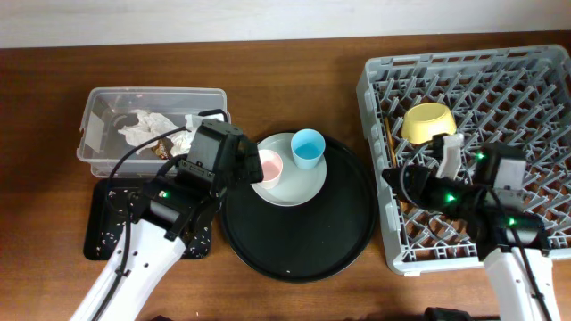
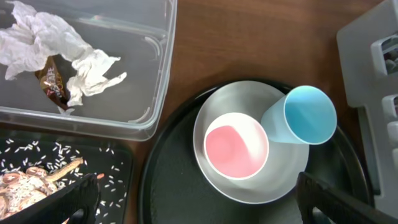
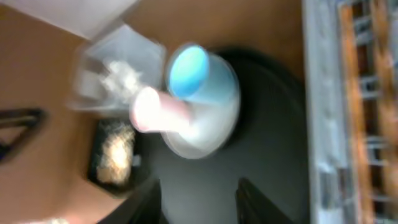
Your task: Sort waste into correct bins and load items into the dishwasher rack
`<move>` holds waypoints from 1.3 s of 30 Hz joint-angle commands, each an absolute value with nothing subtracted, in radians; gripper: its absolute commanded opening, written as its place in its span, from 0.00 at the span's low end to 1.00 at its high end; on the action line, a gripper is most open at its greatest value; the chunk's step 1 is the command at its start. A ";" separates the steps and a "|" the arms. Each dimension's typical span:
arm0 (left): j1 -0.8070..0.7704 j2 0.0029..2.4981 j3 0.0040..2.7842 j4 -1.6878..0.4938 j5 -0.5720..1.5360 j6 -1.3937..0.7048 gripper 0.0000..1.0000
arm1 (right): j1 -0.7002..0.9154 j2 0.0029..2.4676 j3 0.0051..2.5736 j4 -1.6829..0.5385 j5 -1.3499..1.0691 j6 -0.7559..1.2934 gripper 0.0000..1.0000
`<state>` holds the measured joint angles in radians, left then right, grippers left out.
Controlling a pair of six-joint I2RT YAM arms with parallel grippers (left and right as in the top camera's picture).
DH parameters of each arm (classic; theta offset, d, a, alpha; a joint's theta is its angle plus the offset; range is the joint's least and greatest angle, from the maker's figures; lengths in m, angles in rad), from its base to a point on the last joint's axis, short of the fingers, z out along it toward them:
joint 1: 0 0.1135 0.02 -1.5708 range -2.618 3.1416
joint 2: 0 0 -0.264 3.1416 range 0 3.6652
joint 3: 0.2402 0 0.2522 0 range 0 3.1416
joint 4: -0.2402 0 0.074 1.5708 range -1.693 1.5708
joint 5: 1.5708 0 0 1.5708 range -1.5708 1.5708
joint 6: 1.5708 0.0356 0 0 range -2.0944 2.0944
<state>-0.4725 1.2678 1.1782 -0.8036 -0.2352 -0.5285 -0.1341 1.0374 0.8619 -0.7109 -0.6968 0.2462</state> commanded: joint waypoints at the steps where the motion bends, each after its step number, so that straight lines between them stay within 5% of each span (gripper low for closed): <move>1: -0.468 1.263 1.192 -0.802 -0.231 -0.534 0.99 | -0.071 1.028 1.069 -0.880 -0.368 0.081 0.41; 5: -0.468 1.263 1.192 -0.802 -0.231 -0.534 0.99 | -0.054 1.028 1.275 -1.182 -0.069 0.082 0.42; 10: -0.468 1.264 1.192 -0.737 -0.277 -0.533 0.99 | -0.054 1.028 1.308 -1.306 -0.015 0.082 0.52; 11: -0.468 1.264 1.192 -0.734 -0.267 -0.533 0.90 | -0.054 1.032 1.308 -1.325 -0.018 0.082 0.54; 12: -0.468 1.266 1.191 -0.738 -0.253 -0.534 0.52 | -0.054 1.034 1.308 -1.338 -0.019 0.082 0.56; 13: -0.468 1.272 1.183 -0.737 -0.224 -0.535 0.36 | -0.054 1.034 1.308 -1.349 -0.023 0.082 0.57; 17: -0.468 1.349 1.130 -0.698 -0.226 -0.584 0.09 | -0.054 1.034 1.308 -1.363 -0.081 0.082 0.57; 25: -0.468 1.567 1.124 -0.673 -0.139 -0.584 0.34 | -0.054 1.034 1.308 -1.383 -0.097 0.081 0.57; 39: -0.468 1.689 1.101 -0.618 -0.101 -0.583 0.29 | -0.054 1.034 1.308 -1.389 -0.097 0.081 0.61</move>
<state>-0.4725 1.6894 1.1061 -0.6231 -0.0925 -0.5842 -0.0624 1.0340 1.2942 -1.3857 -0.0917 0.0814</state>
